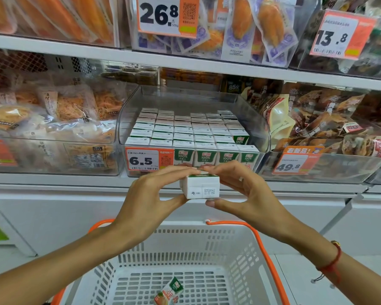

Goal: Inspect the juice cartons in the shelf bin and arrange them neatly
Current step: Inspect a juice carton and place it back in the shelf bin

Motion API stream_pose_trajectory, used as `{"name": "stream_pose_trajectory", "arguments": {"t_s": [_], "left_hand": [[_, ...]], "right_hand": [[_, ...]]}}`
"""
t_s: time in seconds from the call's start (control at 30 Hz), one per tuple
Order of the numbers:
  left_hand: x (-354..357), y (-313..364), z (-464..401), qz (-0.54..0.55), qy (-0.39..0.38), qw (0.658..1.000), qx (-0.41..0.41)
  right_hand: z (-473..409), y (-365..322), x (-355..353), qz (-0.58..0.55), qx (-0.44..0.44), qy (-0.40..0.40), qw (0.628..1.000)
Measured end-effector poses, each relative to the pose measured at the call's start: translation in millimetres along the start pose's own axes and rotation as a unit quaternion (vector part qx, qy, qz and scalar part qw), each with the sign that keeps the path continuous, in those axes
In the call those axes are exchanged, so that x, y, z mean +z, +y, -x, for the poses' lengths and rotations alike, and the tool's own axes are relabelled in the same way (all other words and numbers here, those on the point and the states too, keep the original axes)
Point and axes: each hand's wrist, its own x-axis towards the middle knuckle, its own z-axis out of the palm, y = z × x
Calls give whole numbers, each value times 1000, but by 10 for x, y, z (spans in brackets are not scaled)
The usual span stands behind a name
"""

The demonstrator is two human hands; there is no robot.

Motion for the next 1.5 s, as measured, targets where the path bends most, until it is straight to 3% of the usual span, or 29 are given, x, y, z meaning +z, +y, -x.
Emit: {"name": "stream_pose_trajectory", "arguments": {"t_s": [0.23, 0.37, 0.47, 0.57, 0.7, 0.83, 0.9, 1.07, 1.17, 1.27, 1.4, 1.5], "left_hand": [[24, -8, -18, 33, -6, 999, 10], [15, 40, -26, 91, -40, 994, -50], [45, 50, -51, 182, -41, 976, -116], [41, 23, -78, 278, -34, 935, -217], [13, -3, -83, 383, -74, 855, -343], [-13, -44, -126, 408, -131, 791, -437], [-33, -56, -140, 387, -174, 777, -465], [-7, -96, -103, 324, -213, 775, -500], [-14, -88, -90, 325, -212, 773, -502], [20, -50, -86, 358, -164, 782, -483], [117, 12, -77, 358, -50, 852, -379], [141, 86, -64, 314, -15, 904, -289]], "right_hand": [[20, 23, 22, -49, 36, -3, 998], [-5, 5, 76, -84, 58, 45, 994], [-2, 5, 66, -33, 38, 46, 998], [13, 2, 29, 24, 30, -13, 999], [-14, -9, -17, 33, 35, -60, 997], [-31, -20, 21, -59, 91, -3, 994], [-41, 3, 44, -65, 133, 33, 988], [-57, 28, 121, -128, 268, 23, 955], [-56, 15, 133, -139, 284, 20, 948], [-46, 9, 131, -172, 280, 18, 944], [-70, -21, 127, -261, 293, -4, 920], [-88, -19, 154, -244, 267, 18, 932]]}}
